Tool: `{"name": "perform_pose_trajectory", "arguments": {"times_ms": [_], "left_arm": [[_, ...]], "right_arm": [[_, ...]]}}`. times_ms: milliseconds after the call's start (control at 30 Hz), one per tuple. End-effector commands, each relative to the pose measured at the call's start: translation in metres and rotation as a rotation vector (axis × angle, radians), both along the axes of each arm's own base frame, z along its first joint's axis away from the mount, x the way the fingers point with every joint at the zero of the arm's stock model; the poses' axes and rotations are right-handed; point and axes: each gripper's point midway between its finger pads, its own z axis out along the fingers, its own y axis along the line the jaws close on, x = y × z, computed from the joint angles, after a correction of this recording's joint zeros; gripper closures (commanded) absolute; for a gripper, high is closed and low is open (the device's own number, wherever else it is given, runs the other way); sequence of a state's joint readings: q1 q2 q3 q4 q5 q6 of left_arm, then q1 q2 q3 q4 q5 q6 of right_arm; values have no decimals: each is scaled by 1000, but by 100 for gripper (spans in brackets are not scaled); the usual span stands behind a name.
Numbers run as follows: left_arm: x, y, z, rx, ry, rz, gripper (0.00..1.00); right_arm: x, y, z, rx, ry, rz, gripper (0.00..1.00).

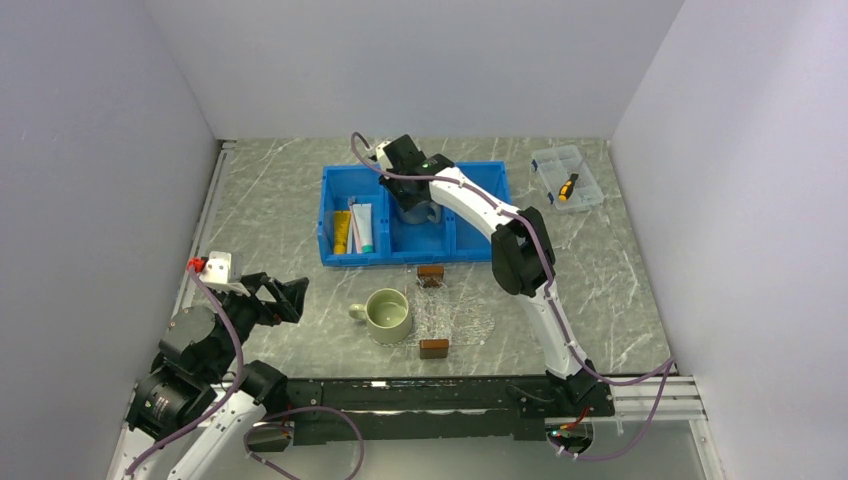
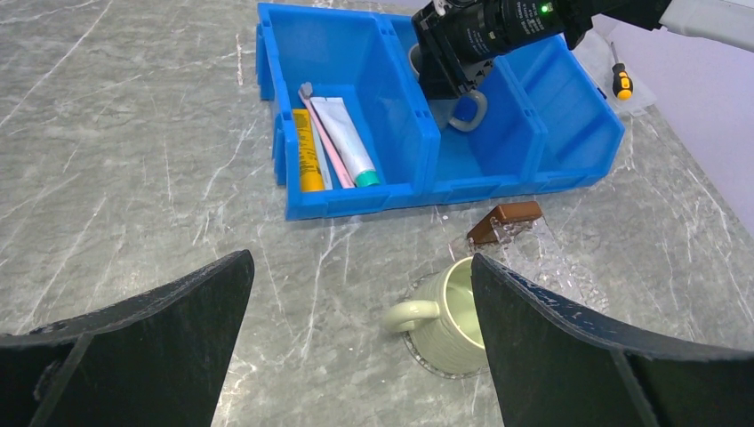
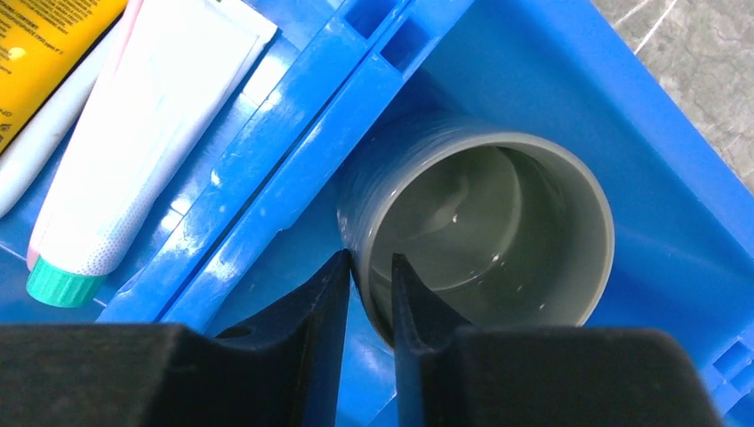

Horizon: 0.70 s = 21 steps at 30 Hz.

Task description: Prepare toiletry sets of a toothbrush and toothpaste on the tray

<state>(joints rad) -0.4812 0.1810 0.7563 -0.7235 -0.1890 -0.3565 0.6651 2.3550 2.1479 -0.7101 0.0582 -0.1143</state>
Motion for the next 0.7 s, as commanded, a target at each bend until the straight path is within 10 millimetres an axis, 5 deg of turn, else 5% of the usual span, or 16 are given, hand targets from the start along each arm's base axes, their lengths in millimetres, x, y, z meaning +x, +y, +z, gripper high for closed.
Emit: {"name": "perform_pose_trajectory", "arguments": {"times_ms": [0,267,667], "left_arm": [[4,0,2,0,-6,7,1],[4,-1,2,2,-3,3,1],[4,-1,2,0,-5,2,1]], "right_arm": [[4,2,4,22,2,17,79],[2,2,6,29,10,31,100],[9,0,51,74,-70,41,100]]}}
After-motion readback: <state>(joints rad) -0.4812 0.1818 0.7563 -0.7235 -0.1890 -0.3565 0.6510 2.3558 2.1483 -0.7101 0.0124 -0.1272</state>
